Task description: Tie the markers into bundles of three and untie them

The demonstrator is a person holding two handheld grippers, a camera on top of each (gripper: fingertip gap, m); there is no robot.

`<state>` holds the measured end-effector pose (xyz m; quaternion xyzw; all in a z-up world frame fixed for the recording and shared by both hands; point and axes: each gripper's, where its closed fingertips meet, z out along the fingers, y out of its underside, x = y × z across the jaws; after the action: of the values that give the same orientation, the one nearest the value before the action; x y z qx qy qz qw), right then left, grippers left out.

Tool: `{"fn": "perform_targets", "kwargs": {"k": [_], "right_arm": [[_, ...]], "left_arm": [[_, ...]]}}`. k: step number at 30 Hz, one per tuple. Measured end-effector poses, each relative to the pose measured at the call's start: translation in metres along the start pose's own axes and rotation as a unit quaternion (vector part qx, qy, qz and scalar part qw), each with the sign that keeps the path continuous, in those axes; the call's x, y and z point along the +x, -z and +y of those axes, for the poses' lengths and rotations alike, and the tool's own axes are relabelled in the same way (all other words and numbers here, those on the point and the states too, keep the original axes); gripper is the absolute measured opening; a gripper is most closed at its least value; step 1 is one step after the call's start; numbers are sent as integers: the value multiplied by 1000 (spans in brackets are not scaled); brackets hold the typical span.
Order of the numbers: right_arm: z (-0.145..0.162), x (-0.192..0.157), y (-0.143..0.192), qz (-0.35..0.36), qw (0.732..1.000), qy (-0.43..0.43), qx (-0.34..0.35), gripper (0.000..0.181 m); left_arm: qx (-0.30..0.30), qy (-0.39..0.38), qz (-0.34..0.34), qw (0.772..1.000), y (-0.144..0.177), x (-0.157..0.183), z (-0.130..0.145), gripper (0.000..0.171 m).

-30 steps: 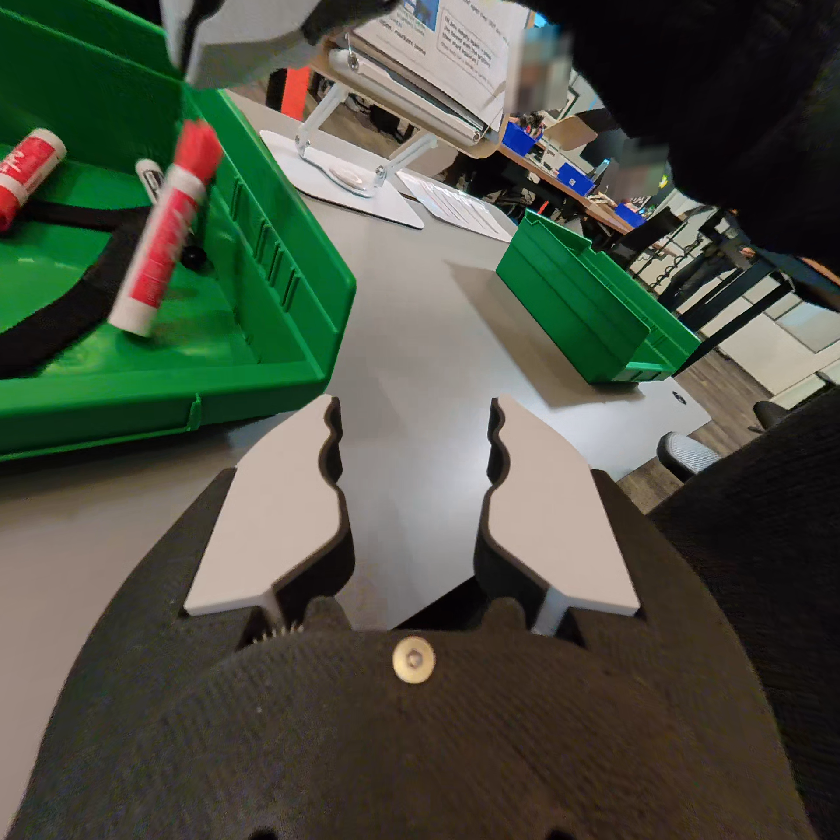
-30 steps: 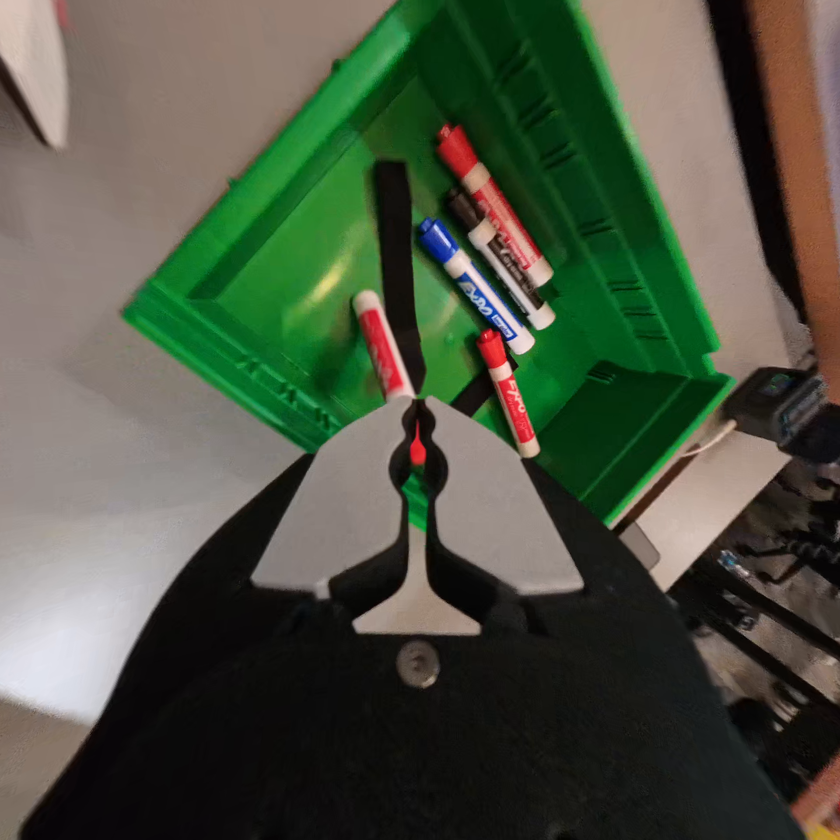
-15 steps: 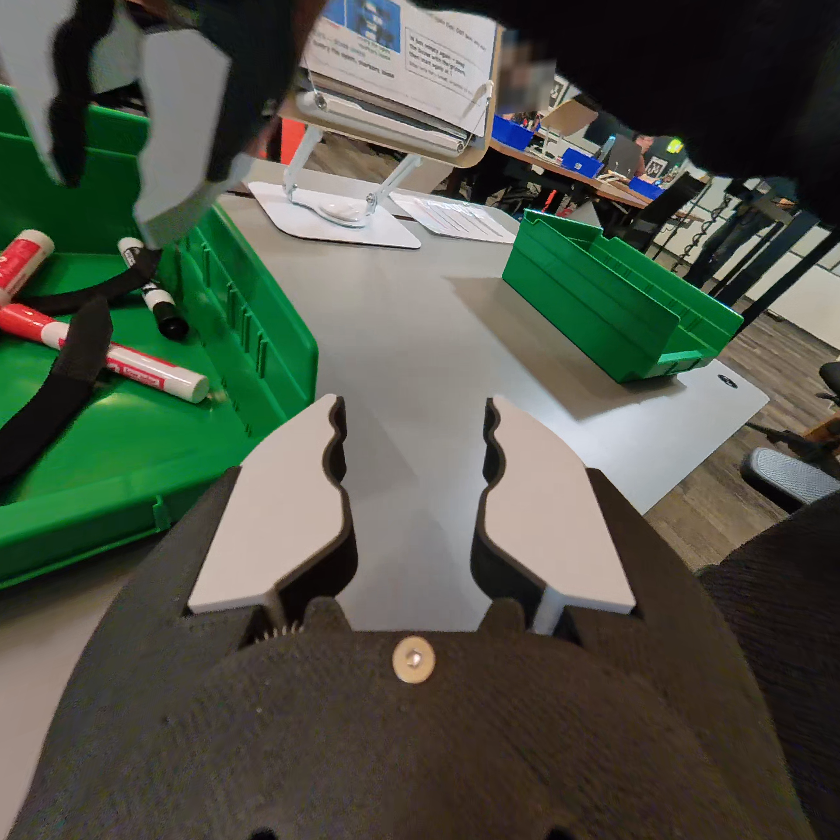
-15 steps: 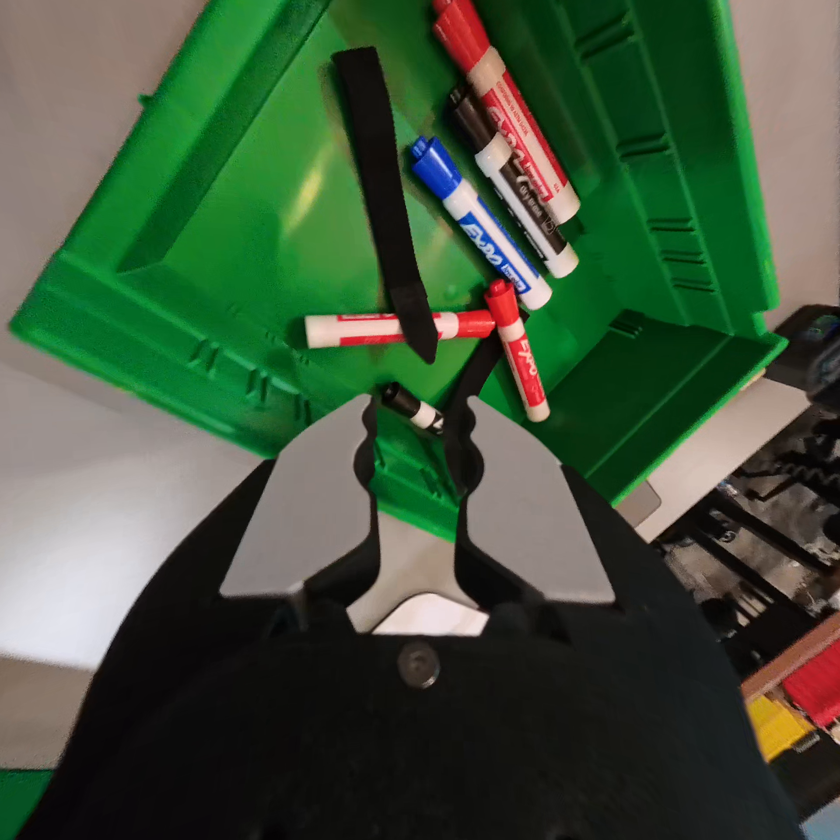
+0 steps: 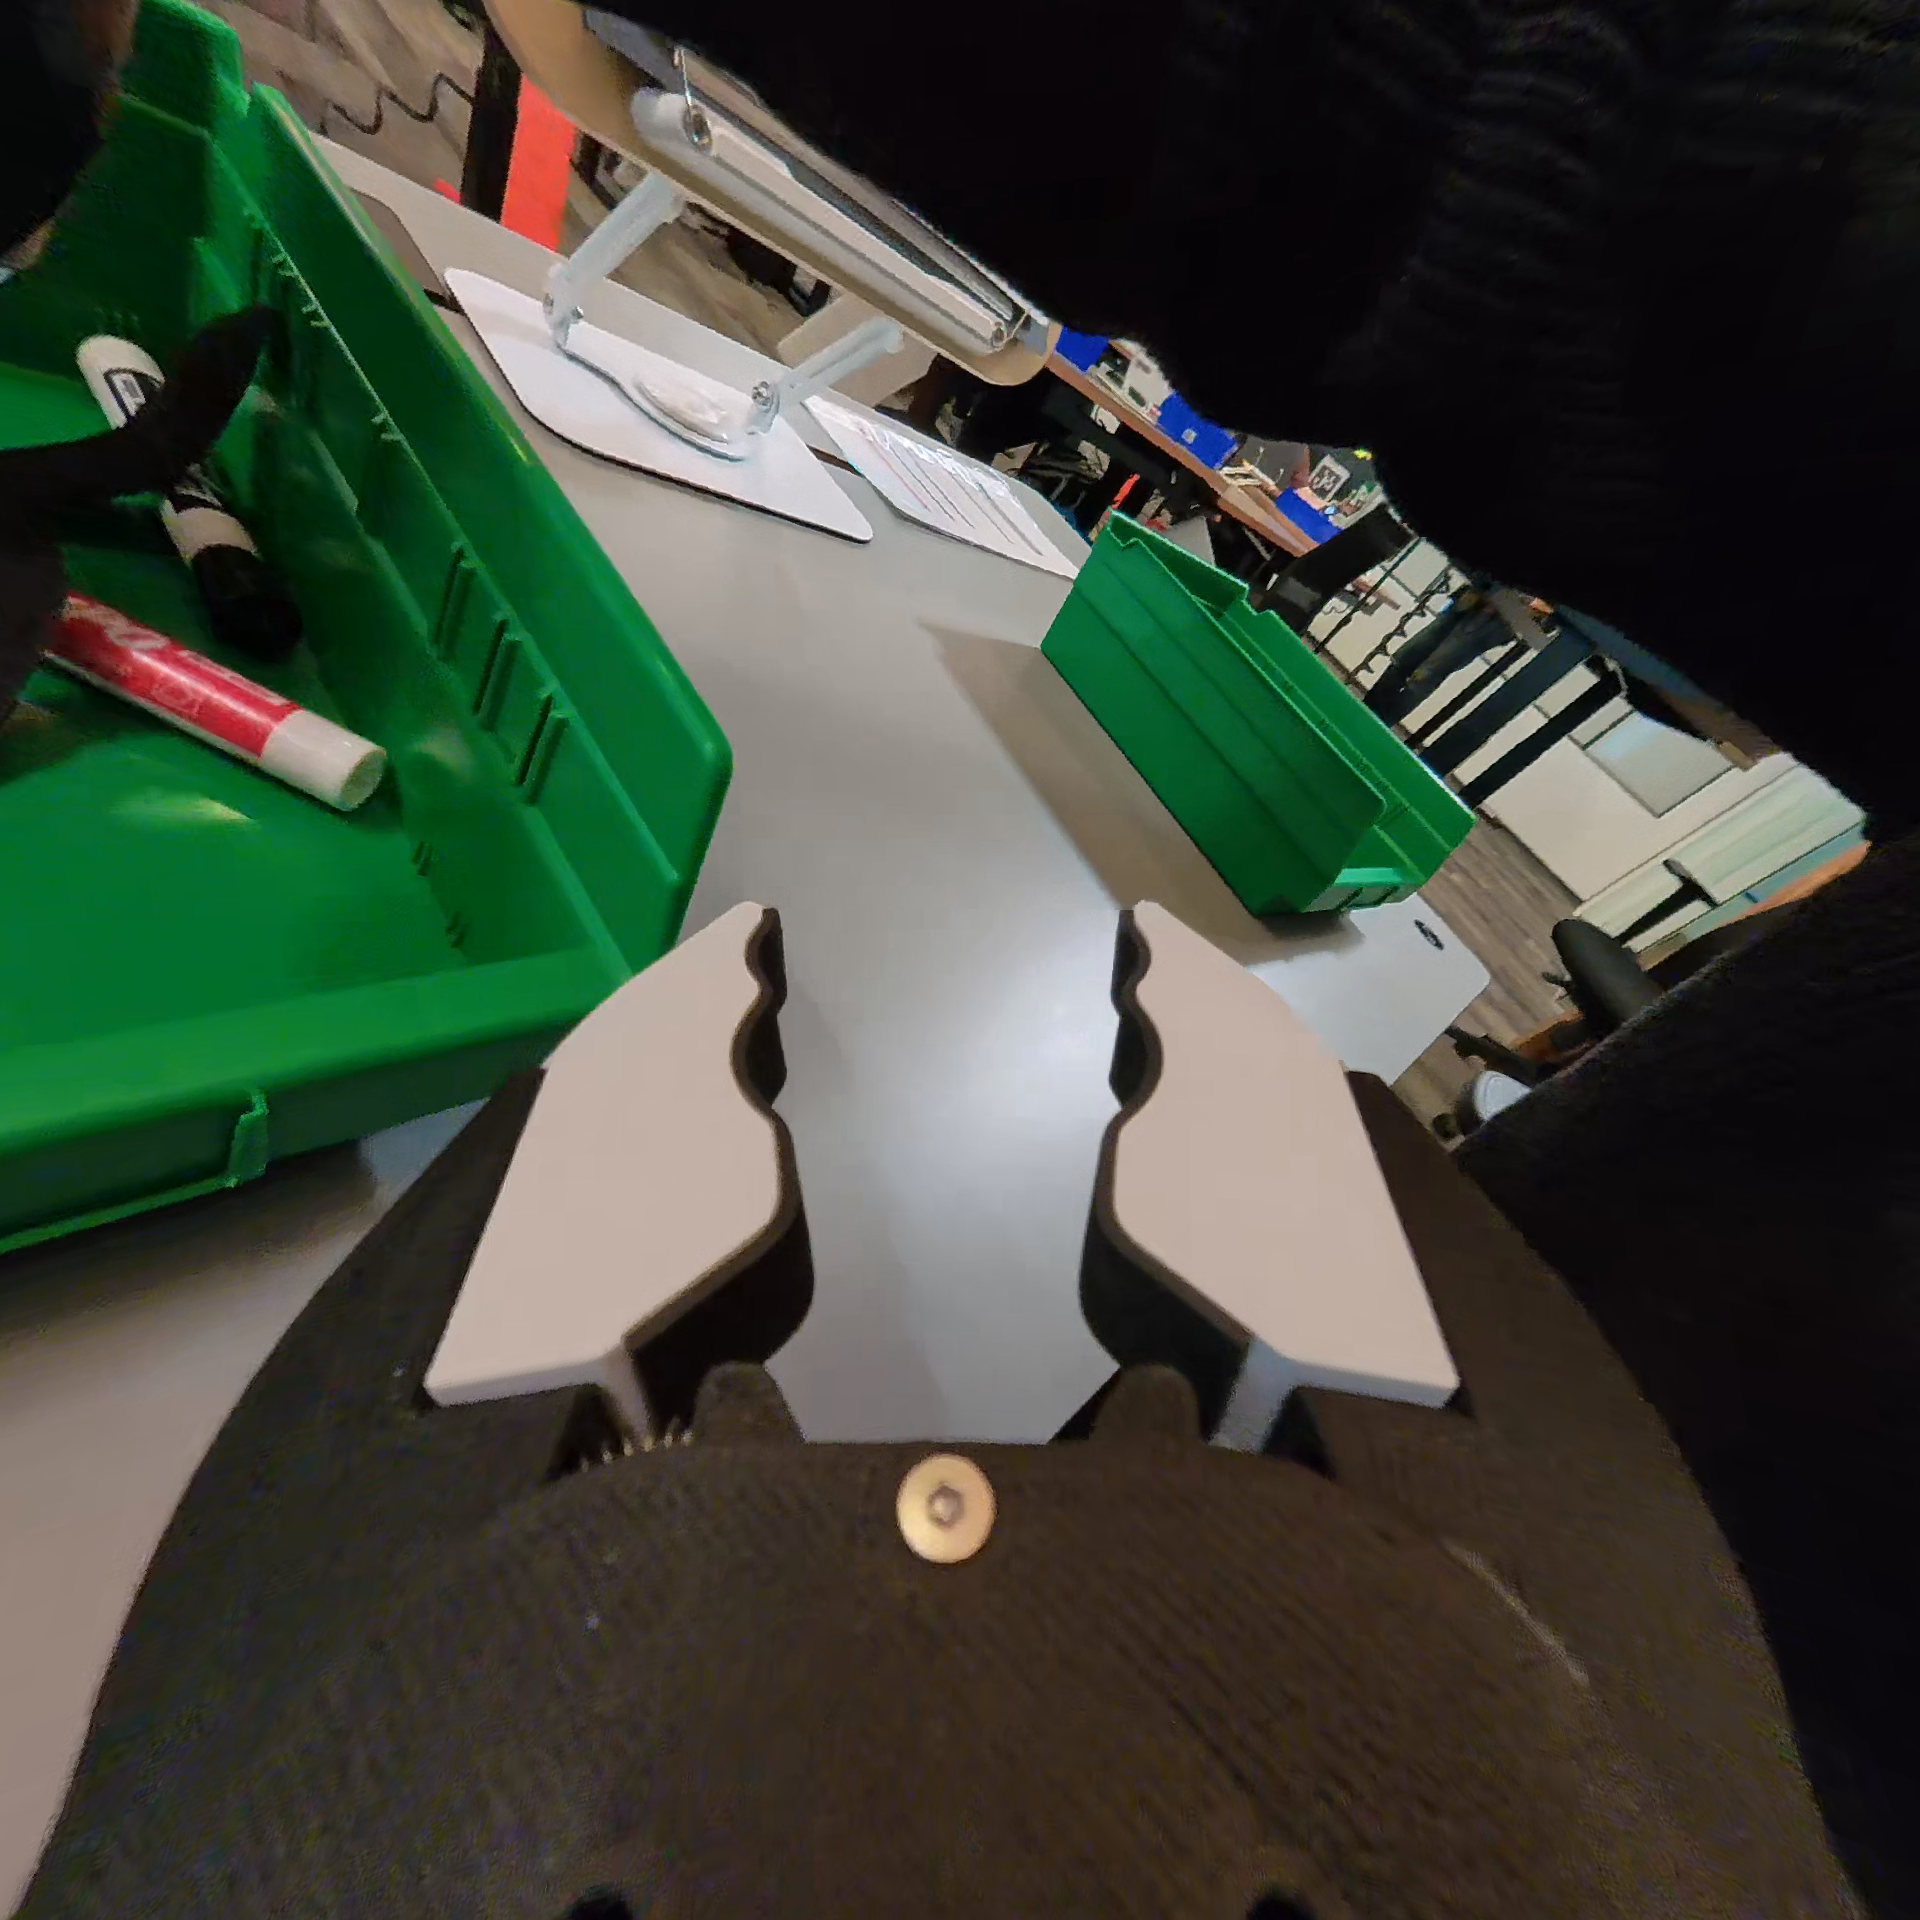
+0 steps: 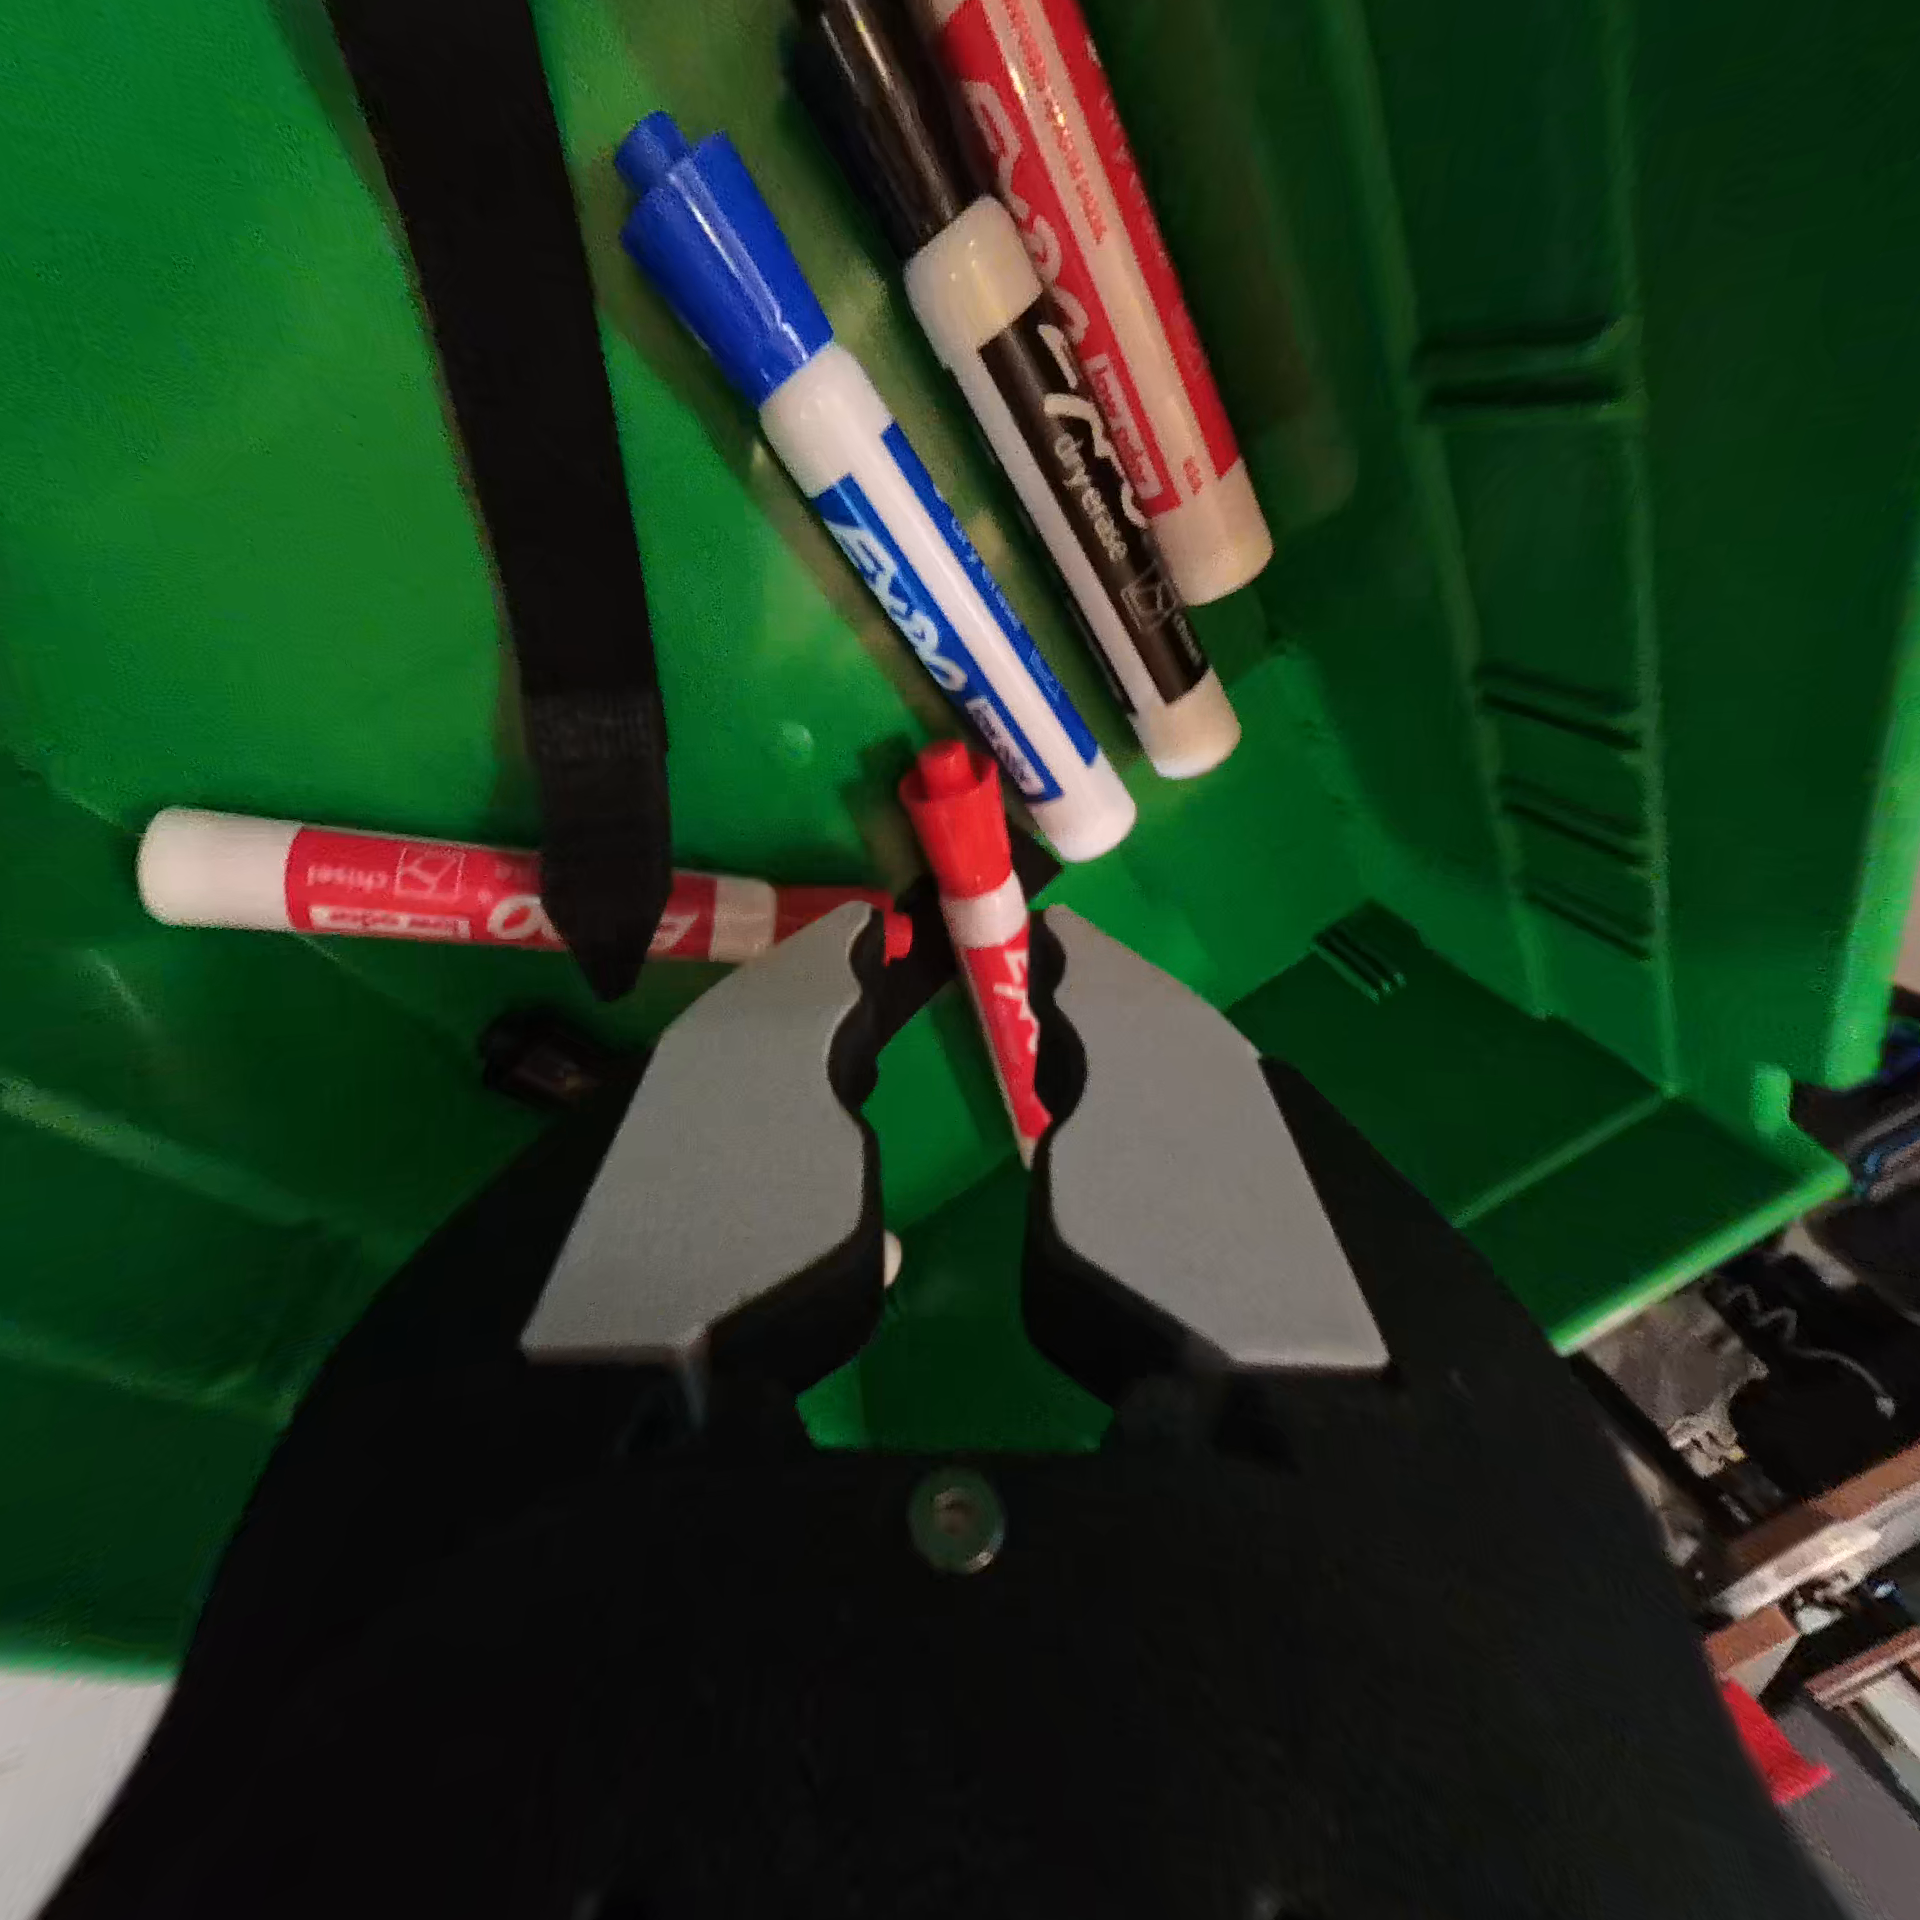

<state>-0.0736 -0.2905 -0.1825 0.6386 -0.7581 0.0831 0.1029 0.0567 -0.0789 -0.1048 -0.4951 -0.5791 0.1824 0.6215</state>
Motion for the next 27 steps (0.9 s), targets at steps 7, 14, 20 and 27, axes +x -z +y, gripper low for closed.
{"fn": "perform_targets", "kwargs": {"k": [7, 14, 20, 27], "right_arm": [[-2, 6, -26, 12, 999, 37, -20, 18], [-22, 25, 58, 84, 990, -69, 87, 17], [-74, -6, 234, 77, 781, -391, 480, 17], [-68, -163, 282, 192, 631, -483, 576, 17]], "left_arm": [[-10, 17, 10, 1000, -1, 1, 4, 62], [-10, 1, 15, 1000, -1, 8, 5, 62], [0, -11, 57, 998, 0, 28, 4, 55], [6, 2, 110, 994, -2, 48, 6, 60]]}}
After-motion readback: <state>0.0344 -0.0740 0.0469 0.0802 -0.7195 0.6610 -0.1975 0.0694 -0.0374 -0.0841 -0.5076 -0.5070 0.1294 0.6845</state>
